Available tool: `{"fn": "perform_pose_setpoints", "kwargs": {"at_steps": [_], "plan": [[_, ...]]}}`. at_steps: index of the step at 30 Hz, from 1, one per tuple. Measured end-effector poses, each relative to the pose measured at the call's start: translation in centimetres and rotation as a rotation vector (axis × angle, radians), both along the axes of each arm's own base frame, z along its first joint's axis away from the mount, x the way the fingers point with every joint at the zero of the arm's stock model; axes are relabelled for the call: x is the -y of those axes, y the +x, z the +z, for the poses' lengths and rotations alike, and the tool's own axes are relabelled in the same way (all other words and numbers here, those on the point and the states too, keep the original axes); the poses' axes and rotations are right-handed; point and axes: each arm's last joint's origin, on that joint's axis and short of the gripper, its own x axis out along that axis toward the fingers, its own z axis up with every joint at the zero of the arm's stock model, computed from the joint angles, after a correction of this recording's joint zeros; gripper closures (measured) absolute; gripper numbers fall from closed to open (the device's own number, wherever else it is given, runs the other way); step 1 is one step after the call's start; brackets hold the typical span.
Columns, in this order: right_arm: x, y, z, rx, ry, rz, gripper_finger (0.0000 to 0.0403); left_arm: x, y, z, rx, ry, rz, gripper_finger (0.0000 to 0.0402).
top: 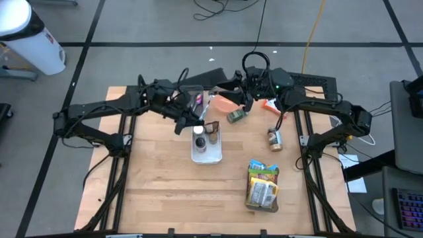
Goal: Pick & Place Food Item
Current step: Put the blue pattern spoon into the top black transparent bin
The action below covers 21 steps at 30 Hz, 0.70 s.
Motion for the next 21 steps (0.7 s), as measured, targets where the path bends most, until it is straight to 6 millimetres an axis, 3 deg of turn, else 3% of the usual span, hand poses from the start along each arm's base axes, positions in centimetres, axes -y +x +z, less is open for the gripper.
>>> {"fn": "perform_pose_setpoints", "kwargs": {"at_steps": [9, 21], "plan": [[0.0, 0.0, 0.1, 0.008, 0.002, 0.001, 0.0187, -0.2, 0.8, -1.2, -0.064, -0.054, -0.02, 0.0362], [0.1, 0.2, -0.6, -0.062, 0.006, -0.005, 0.0257, -0.2, 1.0, -1.4, -0.066, -0.063, -0.026, 0.0362]]}}
